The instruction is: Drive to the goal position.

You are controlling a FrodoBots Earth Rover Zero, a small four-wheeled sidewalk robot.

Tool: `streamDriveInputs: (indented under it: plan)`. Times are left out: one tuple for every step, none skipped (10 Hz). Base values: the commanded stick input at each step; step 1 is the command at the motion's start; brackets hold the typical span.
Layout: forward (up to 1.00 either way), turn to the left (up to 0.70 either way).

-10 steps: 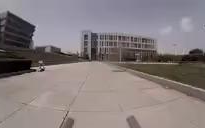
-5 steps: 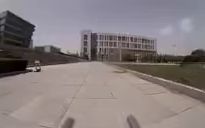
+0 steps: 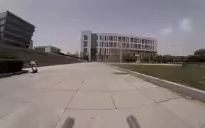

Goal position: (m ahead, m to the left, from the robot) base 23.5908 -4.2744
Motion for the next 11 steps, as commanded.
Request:
streamDriveInputs:
  plan:
    - [0.70,0.00]
    - [0.70,0.00]
    - [0.70,0.00]
    - [0.70,0.00]
    - [0.70,0.00]
    - [0.70,0.00]
    - [0.70,0.00]
    - [0.70,0.00]
    - [0.70,0.00]
    - [0.70,0.00]
    - [0.70,0.00]
